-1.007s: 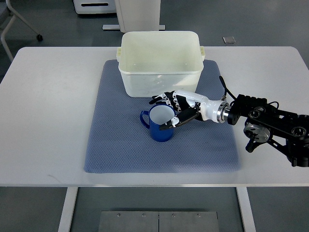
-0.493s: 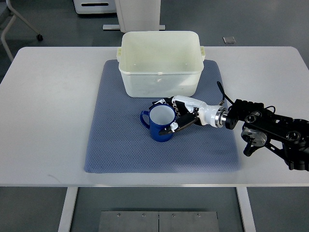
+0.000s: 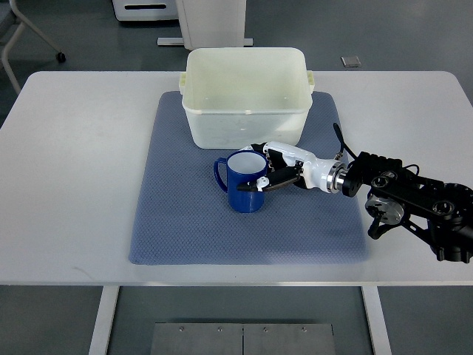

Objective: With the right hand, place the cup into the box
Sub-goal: 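Lift the blue mug with the right hand above the cream tub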

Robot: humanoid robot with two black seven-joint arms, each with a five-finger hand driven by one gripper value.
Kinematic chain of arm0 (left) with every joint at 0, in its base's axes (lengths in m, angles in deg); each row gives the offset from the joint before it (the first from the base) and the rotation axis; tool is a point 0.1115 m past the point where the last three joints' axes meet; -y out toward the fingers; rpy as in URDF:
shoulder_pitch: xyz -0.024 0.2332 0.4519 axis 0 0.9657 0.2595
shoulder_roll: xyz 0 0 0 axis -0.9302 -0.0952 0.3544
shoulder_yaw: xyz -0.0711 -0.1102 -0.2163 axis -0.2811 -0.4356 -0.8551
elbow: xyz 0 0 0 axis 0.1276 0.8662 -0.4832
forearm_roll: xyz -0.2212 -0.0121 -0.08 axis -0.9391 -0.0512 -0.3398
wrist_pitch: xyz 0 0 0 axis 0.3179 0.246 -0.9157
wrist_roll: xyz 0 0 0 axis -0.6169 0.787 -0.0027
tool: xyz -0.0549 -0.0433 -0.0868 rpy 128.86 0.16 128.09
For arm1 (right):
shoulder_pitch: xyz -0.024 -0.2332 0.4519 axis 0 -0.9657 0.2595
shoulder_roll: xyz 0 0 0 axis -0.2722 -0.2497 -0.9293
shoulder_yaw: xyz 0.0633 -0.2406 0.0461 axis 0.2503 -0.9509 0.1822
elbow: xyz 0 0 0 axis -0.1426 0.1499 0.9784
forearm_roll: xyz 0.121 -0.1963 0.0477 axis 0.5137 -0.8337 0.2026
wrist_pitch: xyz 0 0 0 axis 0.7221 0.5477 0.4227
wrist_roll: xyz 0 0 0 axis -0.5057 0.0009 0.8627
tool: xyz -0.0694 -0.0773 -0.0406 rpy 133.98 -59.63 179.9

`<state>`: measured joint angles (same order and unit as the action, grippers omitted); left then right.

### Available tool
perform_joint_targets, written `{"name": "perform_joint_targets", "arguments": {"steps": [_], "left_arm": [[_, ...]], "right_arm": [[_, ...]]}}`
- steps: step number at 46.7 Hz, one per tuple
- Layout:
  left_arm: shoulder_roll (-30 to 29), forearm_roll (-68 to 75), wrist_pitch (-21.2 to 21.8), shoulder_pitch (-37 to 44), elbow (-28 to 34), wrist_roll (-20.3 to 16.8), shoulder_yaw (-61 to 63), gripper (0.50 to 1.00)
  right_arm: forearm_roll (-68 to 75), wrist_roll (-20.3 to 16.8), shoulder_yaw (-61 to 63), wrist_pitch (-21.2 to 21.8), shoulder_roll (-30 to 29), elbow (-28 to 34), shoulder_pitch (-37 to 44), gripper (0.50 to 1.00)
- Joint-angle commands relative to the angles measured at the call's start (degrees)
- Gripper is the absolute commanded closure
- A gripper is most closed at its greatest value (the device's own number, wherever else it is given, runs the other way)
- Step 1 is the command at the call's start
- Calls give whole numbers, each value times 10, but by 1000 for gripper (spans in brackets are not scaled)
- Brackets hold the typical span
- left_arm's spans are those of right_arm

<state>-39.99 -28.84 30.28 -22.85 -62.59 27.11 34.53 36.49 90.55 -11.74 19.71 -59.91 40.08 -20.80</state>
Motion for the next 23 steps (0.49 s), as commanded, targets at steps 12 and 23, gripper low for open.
{"name": "perform_joint_targets", "arguments": {"steps": [12, 23], "left_arm": [[0, 0, -1, 0, 0, 0, 0, 500], [0, 0, 0, 0, 0, 0, -1, 500]], "right_arm": [[22, 12, 26, 15, 69, 64, 22, 1000], [38, 13, 39, 45, 121, 93, 49, 1000]]}}
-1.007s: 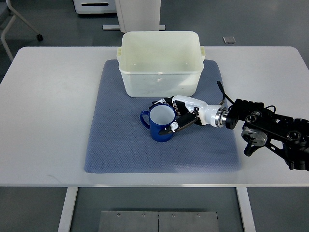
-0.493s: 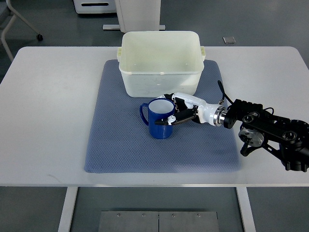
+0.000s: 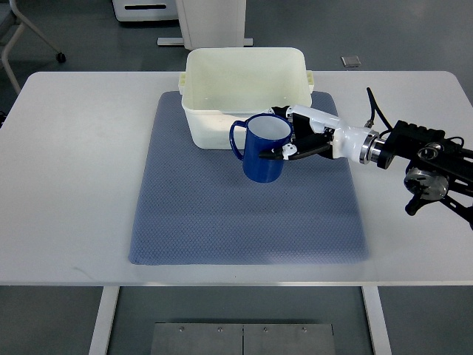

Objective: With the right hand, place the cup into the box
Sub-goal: 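Lift the blue mug with the right hand above the cream tub, then lower the blue mug into the cream tub with the right hand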

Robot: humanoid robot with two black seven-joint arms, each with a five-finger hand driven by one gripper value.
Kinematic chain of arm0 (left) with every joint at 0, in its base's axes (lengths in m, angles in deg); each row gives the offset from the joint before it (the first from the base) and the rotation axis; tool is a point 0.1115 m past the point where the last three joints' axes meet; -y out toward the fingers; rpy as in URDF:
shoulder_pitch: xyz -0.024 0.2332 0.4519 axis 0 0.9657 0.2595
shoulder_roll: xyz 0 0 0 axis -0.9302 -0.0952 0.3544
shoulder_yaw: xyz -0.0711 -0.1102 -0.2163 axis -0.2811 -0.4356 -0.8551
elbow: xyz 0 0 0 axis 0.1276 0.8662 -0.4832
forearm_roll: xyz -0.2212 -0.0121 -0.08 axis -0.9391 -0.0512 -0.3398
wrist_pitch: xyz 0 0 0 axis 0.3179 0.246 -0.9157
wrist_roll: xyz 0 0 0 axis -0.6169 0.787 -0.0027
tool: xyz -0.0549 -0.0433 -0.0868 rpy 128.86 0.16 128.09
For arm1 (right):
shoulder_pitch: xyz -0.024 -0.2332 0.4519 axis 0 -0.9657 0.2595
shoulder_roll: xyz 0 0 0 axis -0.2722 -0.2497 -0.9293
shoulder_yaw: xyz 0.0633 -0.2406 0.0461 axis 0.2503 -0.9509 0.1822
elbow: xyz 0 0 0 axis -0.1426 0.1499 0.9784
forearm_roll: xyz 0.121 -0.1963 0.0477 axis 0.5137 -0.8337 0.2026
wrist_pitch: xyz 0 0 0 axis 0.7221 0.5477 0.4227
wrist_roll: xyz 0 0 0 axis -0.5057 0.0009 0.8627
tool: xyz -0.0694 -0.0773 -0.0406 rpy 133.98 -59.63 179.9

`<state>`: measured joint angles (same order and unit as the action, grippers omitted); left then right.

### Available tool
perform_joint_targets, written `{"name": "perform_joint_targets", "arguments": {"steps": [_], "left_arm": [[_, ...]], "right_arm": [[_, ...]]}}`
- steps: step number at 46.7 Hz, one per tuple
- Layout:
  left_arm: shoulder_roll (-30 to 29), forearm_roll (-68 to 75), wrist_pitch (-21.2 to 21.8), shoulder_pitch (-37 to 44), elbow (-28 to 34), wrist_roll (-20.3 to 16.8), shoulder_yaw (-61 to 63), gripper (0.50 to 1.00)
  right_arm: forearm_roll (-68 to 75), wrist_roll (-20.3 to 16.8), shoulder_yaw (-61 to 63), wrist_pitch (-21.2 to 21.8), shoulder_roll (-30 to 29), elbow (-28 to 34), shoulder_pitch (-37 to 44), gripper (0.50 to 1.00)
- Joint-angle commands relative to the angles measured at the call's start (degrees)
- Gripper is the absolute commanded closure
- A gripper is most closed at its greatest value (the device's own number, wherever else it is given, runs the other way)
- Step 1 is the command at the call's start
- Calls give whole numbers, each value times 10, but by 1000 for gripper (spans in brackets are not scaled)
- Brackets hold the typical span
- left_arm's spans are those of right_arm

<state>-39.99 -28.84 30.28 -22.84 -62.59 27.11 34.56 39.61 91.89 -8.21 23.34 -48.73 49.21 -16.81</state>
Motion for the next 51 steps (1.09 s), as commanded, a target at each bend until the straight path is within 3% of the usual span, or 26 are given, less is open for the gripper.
{"name": "perform_joint_targets", "arguments": {"steps": [1, 18, 35, 51], "left_arm": [[0, 0, 0, 0, 0, 0, 0, 500], [0, 0, 0, 0, 0, 0, 0, 500], [0, 0, 0, 1, 0, 0, 0, 500], [0, 0, 0, 1, 0, 0, -1, 500]], "right_arm": [[13, 0, 4, 12, 11, 3, 14, 1000], [93, -18, 3, -3, 12, -54, 113, 1000], [118, -50, 4, -131, -96, -141, 139, 1000], [116, -56, 5, -211, -176, -225, 133, 1000]]}}
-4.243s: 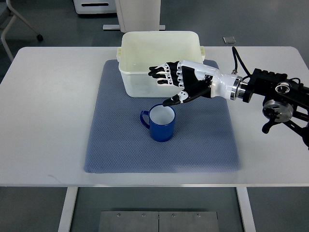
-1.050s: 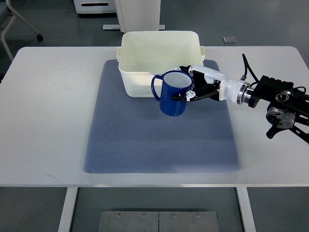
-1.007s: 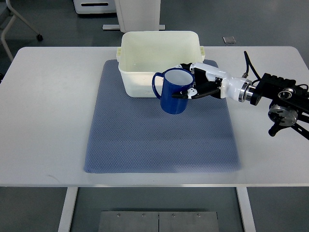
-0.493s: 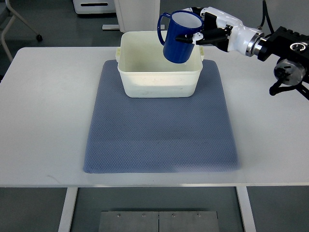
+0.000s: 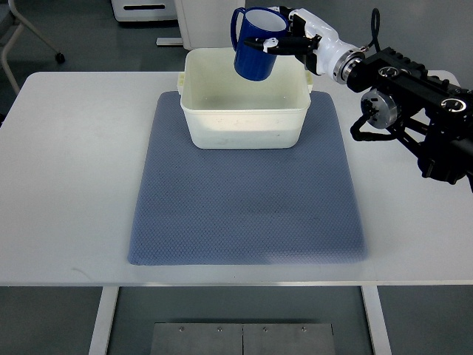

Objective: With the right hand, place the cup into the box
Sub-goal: 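Lower the blue mug into the cream tub with the right hand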

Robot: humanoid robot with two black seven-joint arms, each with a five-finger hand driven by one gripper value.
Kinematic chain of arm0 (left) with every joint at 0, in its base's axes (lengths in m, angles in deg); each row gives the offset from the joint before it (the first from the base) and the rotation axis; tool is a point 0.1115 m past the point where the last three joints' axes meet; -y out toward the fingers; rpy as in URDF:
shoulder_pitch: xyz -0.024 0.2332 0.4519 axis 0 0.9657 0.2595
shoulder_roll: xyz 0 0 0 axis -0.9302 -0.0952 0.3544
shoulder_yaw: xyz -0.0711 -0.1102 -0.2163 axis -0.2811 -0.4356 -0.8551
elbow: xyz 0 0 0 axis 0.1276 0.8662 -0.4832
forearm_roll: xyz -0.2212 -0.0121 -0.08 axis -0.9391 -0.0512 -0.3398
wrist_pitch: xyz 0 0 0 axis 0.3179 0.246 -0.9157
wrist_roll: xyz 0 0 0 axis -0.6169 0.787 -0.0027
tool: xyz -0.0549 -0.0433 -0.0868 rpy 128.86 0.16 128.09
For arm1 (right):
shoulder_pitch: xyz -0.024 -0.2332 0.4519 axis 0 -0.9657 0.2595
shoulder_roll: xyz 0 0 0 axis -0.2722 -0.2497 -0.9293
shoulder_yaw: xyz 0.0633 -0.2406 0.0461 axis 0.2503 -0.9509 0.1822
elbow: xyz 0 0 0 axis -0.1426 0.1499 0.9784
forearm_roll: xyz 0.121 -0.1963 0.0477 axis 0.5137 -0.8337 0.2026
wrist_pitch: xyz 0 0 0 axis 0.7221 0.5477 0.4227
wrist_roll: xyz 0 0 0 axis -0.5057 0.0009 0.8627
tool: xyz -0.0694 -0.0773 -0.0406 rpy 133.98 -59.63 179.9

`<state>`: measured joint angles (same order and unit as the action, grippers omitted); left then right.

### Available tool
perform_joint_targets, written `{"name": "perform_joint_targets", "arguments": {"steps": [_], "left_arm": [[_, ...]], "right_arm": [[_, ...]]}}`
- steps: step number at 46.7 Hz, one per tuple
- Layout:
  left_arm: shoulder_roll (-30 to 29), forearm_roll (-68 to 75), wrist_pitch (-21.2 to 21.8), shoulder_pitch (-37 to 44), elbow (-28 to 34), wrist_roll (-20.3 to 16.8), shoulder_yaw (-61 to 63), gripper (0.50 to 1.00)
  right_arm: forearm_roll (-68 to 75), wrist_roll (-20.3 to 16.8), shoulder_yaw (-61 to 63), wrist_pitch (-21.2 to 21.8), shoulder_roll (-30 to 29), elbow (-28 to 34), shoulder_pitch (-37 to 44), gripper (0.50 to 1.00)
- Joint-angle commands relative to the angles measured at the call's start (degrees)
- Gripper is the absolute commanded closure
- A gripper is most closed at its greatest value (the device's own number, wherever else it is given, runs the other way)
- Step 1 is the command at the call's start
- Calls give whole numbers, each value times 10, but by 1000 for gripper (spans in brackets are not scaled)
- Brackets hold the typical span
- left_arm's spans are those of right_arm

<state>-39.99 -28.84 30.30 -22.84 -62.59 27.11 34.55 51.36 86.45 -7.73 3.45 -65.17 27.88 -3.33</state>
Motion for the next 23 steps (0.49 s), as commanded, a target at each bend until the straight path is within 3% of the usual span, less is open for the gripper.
{"name": "perform_joint_targets", "arguments": {"steps": [1, 9, 23], "left_arm": [[0, 0, 0, 0, 0, 1, 0, 500], [0, 0, -1, 0, 0, 0, 0, 500], [0, 0, 0, 0, 0, 0, 0, 500]], "right_arm": [[-1, -1, 0, -19, -14, -16, -3, 1000], [-9, -17, -6, -52, -34, -39, -13, 1000], [-72, -27, -17, -55, -47, -54, -16, 1000]]}}
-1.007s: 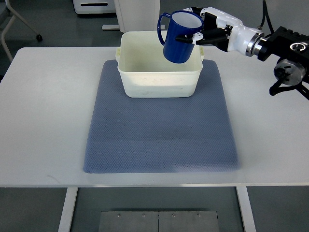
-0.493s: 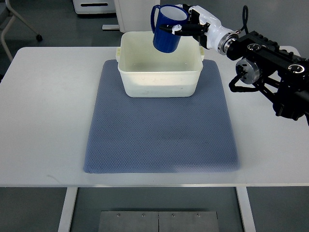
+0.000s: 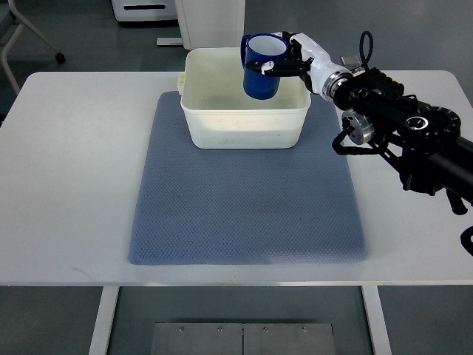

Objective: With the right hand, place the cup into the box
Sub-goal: 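Lower the blue mug into the cream tub with the right hand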

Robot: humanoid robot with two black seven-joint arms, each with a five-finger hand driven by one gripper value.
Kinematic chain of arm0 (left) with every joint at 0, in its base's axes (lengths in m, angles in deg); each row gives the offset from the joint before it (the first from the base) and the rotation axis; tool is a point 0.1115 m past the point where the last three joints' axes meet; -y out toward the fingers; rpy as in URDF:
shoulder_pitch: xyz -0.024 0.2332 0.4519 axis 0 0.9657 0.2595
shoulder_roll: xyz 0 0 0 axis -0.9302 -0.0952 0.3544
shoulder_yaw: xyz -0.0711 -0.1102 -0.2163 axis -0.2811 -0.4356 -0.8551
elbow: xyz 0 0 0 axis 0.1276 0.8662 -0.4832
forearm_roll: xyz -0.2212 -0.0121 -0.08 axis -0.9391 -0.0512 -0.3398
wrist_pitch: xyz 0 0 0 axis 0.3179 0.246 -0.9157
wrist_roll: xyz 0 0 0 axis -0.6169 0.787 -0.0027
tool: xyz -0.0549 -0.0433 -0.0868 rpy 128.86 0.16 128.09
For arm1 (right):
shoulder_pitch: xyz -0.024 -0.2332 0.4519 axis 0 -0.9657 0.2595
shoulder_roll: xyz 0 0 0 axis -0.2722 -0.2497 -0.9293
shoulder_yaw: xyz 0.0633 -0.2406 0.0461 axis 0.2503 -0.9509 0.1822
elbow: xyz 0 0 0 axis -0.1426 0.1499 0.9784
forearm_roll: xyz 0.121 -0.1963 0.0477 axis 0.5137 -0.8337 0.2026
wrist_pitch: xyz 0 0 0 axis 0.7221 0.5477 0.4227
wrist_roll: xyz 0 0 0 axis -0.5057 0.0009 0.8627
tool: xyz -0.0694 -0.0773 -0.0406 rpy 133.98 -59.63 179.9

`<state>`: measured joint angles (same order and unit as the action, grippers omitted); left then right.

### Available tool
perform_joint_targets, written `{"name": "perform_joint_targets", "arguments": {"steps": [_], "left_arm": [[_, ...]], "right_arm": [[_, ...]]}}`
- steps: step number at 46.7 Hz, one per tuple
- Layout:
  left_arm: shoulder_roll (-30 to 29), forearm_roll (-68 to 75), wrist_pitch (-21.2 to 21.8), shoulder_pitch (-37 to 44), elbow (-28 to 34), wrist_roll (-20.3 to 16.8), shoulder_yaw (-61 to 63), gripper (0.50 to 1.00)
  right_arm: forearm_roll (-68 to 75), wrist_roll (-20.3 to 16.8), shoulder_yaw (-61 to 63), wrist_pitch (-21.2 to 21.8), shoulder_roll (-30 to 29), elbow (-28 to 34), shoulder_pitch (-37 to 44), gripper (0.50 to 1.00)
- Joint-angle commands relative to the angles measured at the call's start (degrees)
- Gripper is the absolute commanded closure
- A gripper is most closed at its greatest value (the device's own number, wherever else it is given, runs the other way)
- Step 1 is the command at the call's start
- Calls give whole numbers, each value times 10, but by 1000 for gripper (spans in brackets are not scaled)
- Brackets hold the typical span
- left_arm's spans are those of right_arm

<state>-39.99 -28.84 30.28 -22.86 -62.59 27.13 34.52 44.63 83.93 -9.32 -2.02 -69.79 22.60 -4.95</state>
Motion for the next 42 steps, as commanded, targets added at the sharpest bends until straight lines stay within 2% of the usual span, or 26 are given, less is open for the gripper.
{"name": "perform_joint_targets", "arguments": {"steps": [1, 24, 25, 26, 29, 37, 42], "left_arm": [[0, 0, 0, 0, 0, 0, 0, 500], [0, 0, 0, 0, 0, 0, 0, 500], [0, 0, -1, 0, 0, 0, 0, 500], [0, 0, 0, 0, 0, 0, 0, 500], [0, 0, 0, 0, 0, 0, 0, 500], [0, 0, 0, 0, 0, 0, 0, 500], [0, 0, 0, 0, 0, 0, 0, 500]], "right_arm": [[-5, -3, -2, 0, 0, -1, -1, 1000], [-8, 3, -18, 1, 0, 4, -2, 1000], [-8, 3, -18, 2, 0, 4, -2, 986], [-8, 3, -18, 1, 0, 4, -2, 930], [-8, 3, -18, 2, 0, 4, -2, 883], [-8, 3, -18, 3, 0, 7, -7, 599], [-8, 3, -18, 5, 0, 8, -9, 532]]}}
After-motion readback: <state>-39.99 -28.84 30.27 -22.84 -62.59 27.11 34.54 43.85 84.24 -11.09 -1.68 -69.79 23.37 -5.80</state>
